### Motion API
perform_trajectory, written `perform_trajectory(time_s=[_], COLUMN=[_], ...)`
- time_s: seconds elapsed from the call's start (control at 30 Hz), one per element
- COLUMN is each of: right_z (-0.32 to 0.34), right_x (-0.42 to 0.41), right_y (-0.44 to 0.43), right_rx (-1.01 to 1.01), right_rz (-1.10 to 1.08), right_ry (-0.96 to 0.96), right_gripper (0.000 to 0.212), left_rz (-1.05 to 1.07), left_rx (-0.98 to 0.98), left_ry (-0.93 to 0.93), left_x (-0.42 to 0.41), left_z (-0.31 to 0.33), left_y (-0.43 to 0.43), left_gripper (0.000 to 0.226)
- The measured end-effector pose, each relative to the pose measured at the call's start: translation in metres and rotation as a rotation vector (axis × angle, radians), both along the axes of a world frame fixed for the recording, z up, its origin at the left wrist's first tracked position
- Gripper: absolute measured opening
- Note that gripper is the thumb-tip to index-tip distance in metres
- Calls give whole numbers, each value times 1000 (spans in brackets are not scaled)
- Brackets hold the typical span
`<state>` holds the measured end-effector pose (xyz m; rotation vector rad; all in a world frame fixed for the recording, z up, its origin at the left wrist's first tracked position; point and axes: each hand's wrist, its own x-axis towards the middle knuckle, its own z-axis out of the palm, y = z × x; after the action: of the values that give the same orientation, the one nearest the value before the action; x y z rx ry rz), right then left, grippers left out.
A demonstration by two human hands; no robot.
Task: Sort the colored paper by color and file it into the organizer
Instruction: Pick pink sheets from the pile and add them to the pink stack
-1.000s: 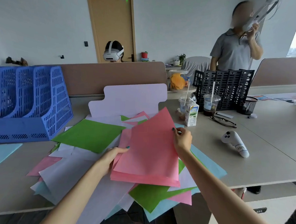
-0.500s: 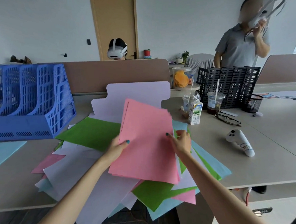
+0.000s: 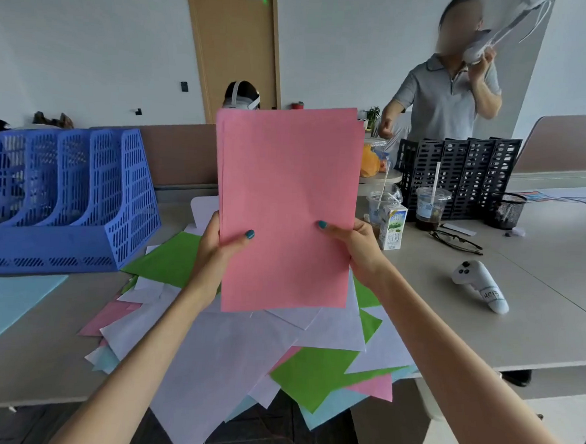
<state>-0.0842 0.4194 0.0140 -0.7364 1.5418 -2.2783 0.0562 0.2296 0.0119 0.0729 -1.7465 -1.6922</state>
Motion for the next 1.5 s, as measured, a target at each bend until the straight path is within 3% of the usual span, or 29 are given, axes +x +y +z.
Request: perform_trajectory(time_s=[0.1, 0.17, 0.27, 0.4, 0.6, 0.7, 0.8, 1.07, 1.13, 1.27, 1.37, 1.5], right_z=[-2, -10, -10, -8, -46, -35, -20, -21, -27, -36, -43, -54], right_x=[12, 20, 28, 31, 38, 41, 49, 98, 117, 160, 192, 227], right_y=[5, 4, -2, -4, 1, -4, -20, -113, -146, -214, -263, -320], right_rx=[106, 188, 202, 168, 267, 290, 291, 296, 291, 321, 372, 421], right_rz=[26, 21, -44, -106, -97, -82, -27, 141, 192, 277, 307, 276], right_ry=[32, 46, 69, 61, 3, 40, 85, 46, 16, 3, 9, 34], right_gripper=[21, 15, 9, 11, 17, 17, 9, 24, 27, 15, 12, 9], left_rz=[-106, -47, 8, -24, 48, 16, -44, -1, 29, 89, 118, 222], left_rx=[225, 275, 271, 251, 263, 166, 70, 116, 123, 134, 129, 151], left_ry=[-148, -230, -200, -187, -304, -340, -381, -428, -480, -549, -608, -692], left_x=[1, 0, -5, -9, 0, 9, 26, 107, 135, 194, 234, 277], left_z=[-14, -25, -16, -5, -49, -34, -16, -9, -13, -18, -26, -35], left_y=[-3, 3, 10, 8, 11, 0, -21, -103, -136, -195, -239, -292], left_gripper=[44, 33, 22, 36, 25, 16, 21, 38, 59, 32, 33, 14])
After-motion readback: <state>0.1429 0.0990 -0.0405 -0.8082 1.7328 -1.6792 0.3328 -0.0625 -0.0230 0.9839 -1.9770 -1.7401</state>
